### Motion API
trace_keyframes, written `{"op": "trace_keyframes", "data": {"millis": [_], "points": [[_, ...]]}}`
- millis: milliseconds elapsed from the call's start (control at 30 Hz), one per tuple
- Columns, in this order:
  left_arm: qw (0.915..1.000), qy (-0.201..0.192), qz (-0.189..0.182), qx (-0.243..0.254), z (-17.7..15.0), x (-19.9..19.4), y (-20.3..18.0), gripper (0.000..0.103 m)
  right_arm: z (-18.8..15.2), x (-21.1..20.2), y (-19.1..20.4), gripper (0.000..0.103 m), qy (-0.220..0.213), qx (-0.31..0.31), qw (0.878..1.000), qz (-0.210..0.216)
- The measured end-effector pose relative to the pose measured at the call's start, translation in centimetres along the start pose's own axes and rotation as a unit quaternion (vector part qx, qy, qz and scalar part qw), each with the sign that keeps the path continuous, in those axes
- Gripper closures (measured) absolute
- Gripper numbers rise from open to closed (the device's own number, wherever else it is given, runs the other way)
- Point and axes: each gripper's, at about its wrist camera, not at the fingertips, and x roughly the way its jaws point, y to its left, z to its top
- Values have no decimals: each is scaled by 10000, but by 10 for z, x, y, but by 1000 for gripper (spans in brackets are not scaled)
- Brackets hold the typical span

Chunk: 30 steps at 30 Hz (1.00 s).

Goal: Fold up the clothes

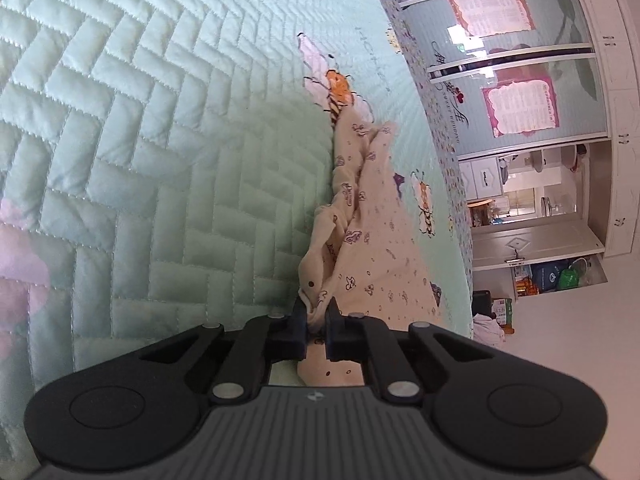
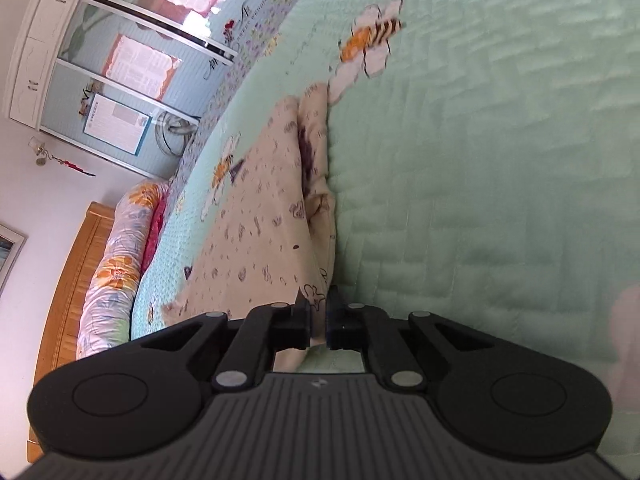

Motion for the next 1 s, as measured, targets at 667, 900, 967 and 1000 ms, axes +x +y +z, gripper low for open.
{"op": "trace_keyframes", "data": {"millis": [667,900,967,1000], "points": [[9976,-117,-100,680,-21,-82,6,94,-22,-72,-10,91,-240,-730,9944,-730],[9851,295,-280,1671,-44,-34,-44,94,-32,-45,11,91,10,-1466,9862,-763],[9797,464,-45,1951,-52,-14,-46,94,-35,-35,8,103,61,-1587,9814,-1076],[9765,541,94,2085,-55,-5,-46,94,-35,-38,6,103,-89,-1667,9769,-1334]]}}
